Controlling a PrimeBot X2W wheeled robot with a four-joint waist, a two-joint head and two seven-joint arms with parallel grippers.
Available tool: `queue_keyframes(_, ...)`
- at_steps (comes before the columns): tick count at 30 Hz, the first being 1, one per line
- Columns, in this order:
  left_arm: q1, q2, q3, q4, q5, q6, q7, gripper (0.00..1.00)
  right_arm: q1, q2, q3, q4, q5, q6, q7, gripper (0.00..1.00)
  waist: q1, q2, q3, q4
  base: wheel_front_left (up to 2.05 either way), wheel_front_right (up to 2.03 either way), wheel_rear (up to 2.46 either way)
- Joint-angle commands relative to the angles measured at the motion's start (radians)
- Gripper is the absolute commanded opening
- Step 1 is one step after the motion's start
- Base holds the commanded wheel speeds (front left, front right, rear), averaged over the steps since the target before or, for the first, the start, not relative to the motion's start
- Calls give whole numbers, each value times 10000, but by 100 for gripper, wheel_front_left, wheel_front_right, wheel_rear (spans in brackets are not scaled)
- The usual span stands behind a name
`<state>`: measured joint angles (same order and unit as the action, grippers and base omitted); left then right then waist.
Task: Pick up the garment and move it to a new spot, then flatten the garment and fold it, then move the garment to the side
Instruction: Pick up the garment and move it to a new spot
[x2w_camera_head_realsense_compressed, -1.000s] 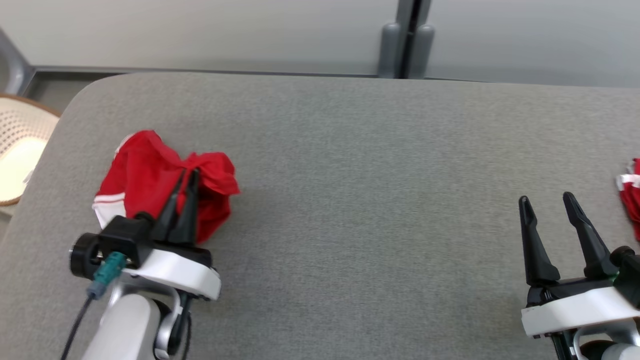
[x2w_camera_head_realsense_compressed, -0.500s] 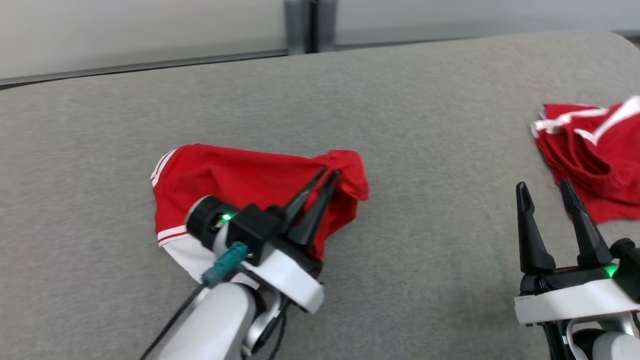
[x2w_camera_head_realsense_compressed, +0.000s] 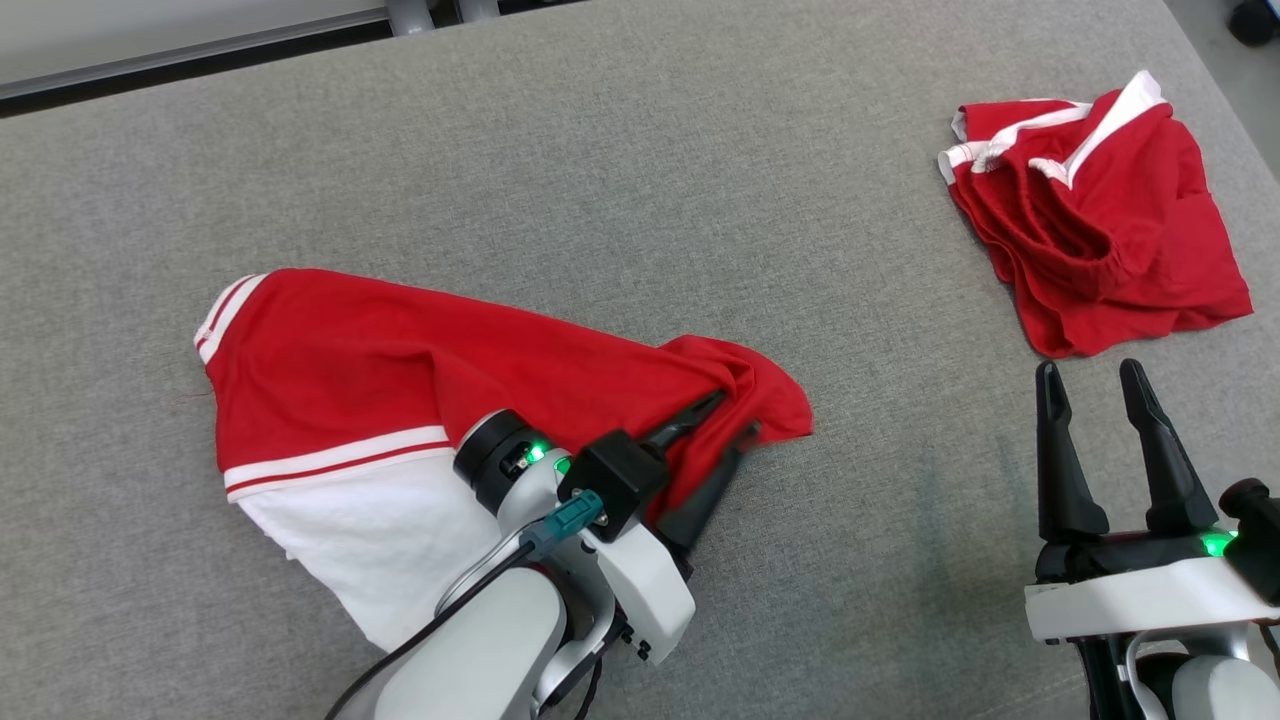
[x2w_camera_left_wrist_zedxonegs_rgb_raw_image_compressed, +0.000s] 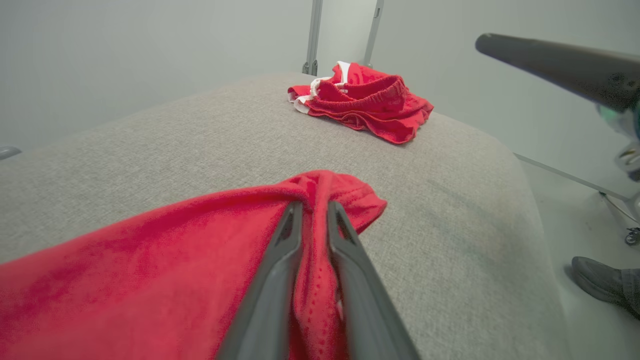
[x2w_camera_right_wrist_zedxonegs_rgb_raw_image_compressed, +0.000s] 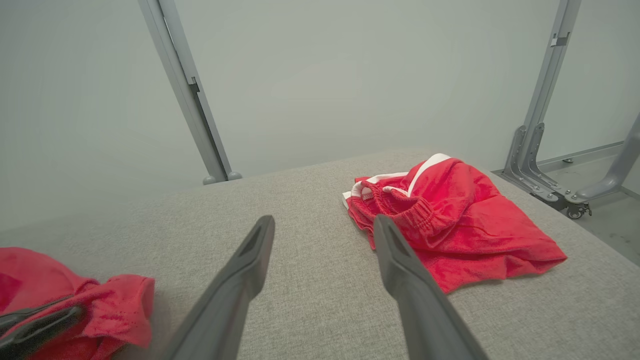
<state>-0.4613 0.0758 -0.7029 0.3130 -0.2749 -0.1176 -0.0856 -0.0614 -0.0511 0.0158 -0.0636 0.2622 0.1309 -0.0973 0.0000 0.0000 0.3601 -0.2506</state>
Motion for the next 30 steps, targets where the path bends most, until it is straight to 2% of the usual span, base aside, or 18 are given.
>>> queue_keyframes(1, -145, 70, -82, 7, -71, -41, -149, 100, -76, -5, -27, 68, 26, -3, -62, 100, 0, 0, -145, 136, 0, 0, 0)
queue_keyframes(5, 30, 151, -3, -150, -233, -24, -449, 100, -113, -6, -7, 106, -105, -4, -14, 100, 0, 0, -403, 376, 0, 0, 0)
queue_keyframes(7, 184, 221, 248, -316, -371, 156, -687, 100, -102, -8, -7, 100, -163, -4, 51, 100, 0, 0, -608, 566, 0, 0, 0)
queue_keyframes(12, 462, 458, 1178, -703, -746, 877, -1158, 100, 32, -6, -40, -20, -351, -4, 214, 100, 0, 0, -1050, 1150, 0, 0, 0)
queue_keyframes(20, 1083, 1134, 2919, -835, -1252, 1929, -1630, 100, 295, -62, -46, -250, -706, -4, 580, 100, 0, 0, -1589, 2133, 0, 0, 0)
queue_keyframes(24, 1539, 1565, 3741, -830, -1501, 2155, -1747, 100, 399, -173, -43, -375, -817, -4, 783, 100, 0, 0, -1800, 2523, 0, 0, 0)
queue_keyframes(30, 2322, 1986, 4670, -862, -1800, 2192, -1796, 100, 613, -325, 76, -391, -825, -4, 1087, 100, 0, 0, -2157, 2933, 0, 0, 0)
